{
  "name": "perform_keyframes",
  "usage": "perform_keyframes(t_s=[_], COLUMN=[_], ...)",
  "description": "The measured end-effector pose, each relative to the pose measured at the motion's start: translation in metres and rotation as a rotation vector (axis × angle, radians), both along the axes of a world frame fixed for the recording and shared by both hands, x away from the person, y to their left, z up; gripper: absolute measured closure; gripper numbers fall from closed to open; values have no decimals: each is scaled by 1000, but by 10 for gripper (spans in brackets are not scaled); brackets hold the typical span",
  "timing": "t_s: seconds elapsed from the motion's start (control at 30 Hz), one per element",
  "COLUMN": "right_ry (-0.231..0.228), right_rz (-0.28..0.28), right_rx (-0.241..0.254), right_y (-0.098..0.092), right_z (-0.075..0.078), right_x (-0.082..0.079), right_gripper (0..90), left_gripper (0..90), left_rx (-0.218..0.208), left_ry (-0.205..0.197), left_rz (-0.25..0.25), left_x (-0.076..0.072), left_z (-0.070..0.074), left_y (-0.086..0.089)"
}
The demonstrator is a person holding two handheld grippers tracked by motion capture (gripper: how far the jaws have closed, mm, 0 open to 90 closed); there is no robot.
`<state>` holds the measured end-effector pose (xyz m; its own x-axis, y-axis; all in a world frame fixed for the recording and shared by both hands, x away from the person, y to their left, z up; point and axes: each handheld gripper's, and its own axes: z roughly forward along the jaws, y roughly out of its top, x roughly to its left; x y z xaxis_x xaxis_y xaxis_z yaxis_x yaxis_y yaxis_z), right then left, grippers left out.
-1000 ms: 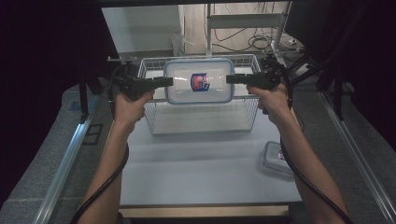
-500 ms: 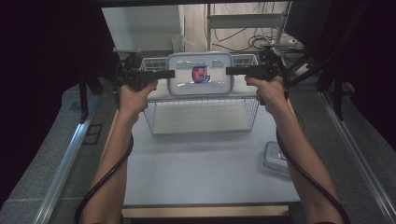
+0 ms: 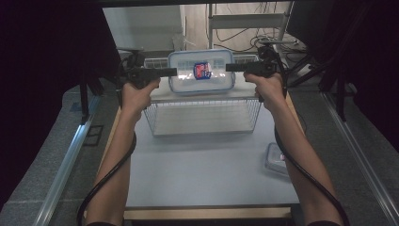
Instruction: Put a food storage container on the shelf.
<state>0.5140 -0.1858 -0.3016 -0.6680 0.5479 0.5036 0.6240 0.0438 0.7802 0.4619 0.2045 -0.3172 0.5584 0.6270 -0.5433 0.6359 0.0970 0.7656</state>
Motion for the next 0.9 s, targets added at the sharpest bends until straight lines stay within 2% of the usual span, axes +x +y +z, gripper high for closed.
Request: perform_keyframes(t_s=[0.1,0.37,0.43,0.47,0.53,0.57,0.6,0.63,0.67,0.73,0.83,0.9], right_ry=[-2,-7,-4,-8,-3,-18,-18,-25,-27,-29,-56,-81], right_rz=[-8,-31,-38,-41,-51,-77,-77,-96,-95,-96,-111,-113], right_rx=[0,3,4,1,-17,-37,-37,-62,-67,-50,-81,-88], right_y=[2,4,4,4,6,6,6,6,5,4,4,2], right_z=[0,-2,-3,-3,-4,-5,-5,-5,-6,-5,-2,-1], right_x=[2,2,3,3,4,6,6,6,8,8,7,4], right_gripper=[480,469,464,457,428,423,423,429,435,434,431,446], left_gripper=[515,492,497,548,555,539,539,540,546,546,529,508], left_rx=[-7,15,42,52,101,114,126,124,110,82,90,79], left_ry=[4,-14,-24,-28,-27,-25,-21,-20,-19,-25,-42,-59], left_rz=[8,28,49,53,57,66,74,74,70,72,71,65], left_x=[2,4,4,4,6,6,7,8,8,7,3,0], left_z=[-1,0,1,2,3,3,1,0,-1,-3,-3,-2], left_y=[0,-2,-3,-3,-4,-5,-5,-4,-3,-1,0,1])
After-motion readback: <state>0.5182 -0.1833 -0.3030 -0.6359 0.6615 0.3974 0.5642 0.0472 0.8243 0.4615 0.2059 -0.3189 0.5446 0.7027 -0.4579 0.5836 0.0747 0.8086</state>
